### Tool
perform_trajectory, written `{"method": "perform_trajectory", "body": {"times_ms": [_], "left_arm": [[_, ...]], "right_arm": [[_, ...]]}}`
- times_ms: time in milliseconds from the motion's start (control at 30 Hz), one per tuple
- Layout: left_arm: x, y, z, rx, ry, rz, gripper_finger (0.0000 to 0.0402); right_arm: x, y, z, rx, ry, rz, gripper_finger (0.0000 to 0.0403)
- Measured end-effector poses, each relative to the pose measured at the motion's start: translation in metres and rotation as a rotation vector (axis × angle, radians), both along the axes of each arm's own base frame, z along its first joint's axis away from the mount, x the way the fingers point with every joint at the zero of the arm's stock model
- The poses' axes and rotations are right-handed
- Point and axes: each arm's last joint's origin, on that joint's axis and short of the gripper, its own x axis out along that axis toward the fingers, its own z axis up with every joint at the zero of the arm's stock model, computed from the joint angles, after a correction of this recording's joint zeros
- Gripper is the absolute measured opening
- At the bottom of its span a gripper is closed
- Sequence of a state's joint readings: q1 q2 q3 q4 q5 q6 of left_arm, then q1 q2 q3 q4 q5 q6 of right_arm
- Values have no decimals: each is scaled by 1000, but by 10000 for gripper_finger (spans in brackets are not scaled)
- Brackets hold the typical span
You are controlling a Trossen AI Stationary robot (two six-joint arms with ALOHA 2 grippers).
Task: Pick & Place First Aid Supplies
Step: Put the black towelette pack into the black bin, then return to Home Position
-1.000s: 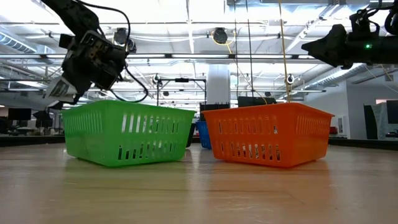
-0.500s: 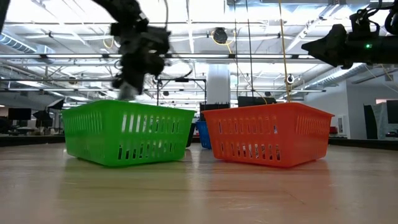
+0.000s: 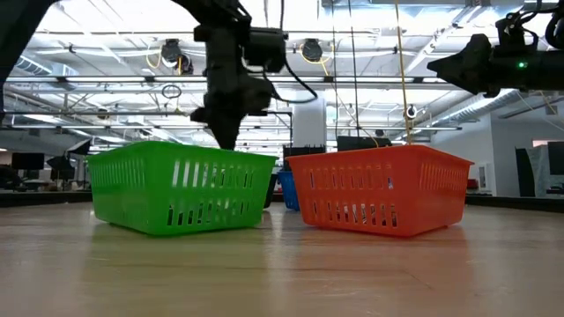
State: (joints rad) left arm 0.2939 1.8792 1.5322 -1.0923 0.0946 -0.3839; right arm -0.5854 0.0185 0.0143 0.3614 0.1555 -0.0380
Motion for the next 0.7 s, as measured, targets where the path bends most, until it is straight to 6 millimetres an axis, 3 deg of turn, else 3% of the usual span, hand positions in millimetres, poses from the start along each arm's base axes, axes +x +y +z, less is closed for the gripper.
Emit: {"method": "perform_trajectory", "body": {"times_ms": [133,300,533,700], "left_arm": [[10,-9,-18,0,33,-16,1],[15,-17,-19,-15,6,-5,37],[14,-16,-16,-21,-5,-45,177],[-11,-1,17,74,-176,-65,279]], "right_arm": [[0,0,0,0,0,0,263],[0,0,0,0,0,0,263],[0,0,0,0,0,0,263],[0,0,0,0,0,0,263]]}}
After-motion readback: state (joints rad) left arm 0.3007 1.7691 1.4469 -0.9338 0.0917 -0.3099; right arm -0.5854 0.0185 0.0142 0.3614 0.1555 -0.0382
